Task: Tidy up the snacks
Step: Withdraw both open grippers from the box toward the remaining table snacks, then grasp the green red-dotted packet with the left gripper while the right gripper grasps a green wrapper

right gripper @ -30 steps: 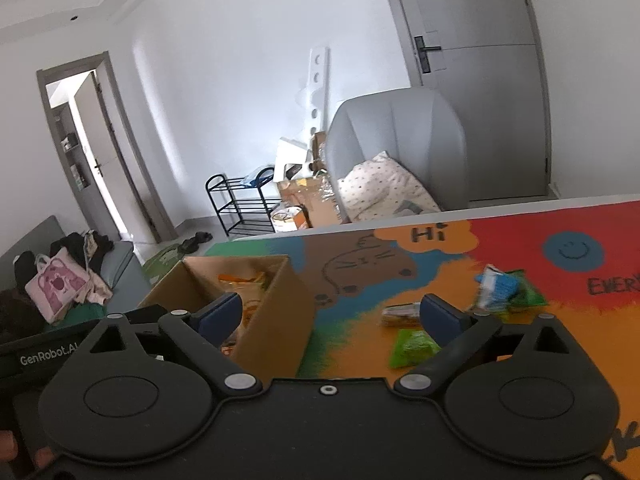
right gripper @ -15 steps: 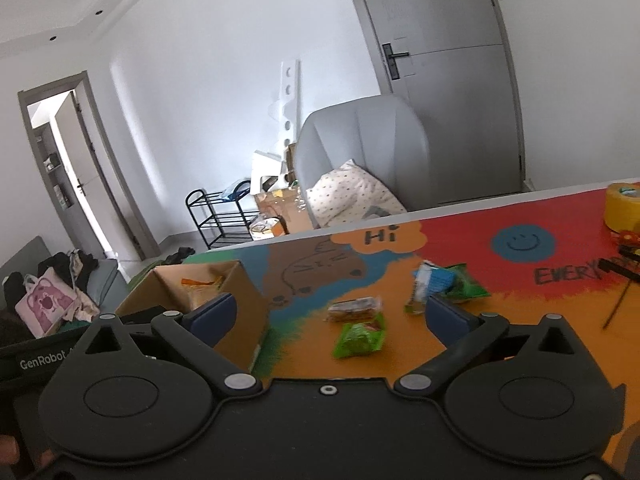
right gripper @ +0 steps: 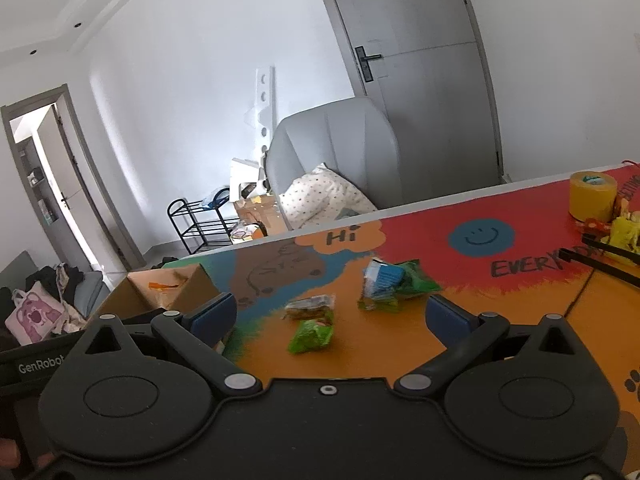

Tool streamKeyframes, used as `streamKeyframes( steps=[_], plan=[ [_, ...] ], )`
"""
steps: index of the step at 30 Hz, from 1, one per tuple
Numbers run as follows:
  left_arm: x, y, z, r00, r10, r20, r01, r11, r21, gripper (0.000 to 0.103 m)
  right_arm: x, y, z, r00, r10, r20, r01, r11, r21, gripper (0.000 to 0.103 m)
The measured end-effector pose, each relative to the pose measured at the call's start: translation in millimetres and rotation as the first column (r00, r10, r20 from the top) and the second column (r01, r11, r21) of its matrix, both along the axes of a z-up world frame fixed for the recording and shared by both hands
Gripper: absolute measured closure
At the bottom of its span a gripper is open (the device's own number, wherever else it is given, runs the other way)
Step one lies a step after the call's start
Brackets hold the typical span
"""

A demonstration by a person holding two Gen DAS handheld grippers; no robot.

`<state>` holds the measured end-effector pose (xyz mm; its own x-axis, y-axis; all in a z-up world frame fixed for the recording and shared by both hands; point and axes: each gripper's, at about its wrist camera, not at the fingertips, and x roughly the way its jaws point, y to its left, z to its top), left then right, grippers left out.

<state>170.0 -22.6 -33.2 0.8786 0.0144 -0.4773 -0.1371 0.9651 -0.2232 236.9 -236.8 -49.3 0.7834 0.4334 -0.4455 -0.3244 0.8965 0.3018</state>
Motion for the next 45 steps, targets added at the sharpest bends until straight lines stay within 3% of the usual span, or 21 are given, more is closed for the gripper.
streamKeyframes(
  steps=[26,33,40,45],
  plan=[
    [58.2,-39.1,-32.9,0.995,-0.056,-0.080,0.056,0.998,-0.012,0.006,46.1,-44.4,-41.1,0.993,-0.070,-0.093,0.075,0.995,0.058,0.001],
    [76.4,-46.3,-38.8,0.997,0.000,-0.074,0.005,0.998,0.061,0.006,61.4,-50.7,-51.3,0.990,-0.085,-0.115,0.094,0.993,0.071,0.001],
    [80.2,-55.3,-34.4,0.999,-0.019,-0.033,0.021,0.999,0.048,0.006,73.4,-55.5,-60.4,0.987,-0.089,-0.131,0.100,0.991,0.084,0.001],
    [96.2,-64.2,-48.3,0.995,-0.053,-0.084,0.055,0.998,0.024,0.008,82.1,-58.9,-65.6,0.985,-0.085,-0.148,0.099,0.991,0.088,0.007]
  ],
)
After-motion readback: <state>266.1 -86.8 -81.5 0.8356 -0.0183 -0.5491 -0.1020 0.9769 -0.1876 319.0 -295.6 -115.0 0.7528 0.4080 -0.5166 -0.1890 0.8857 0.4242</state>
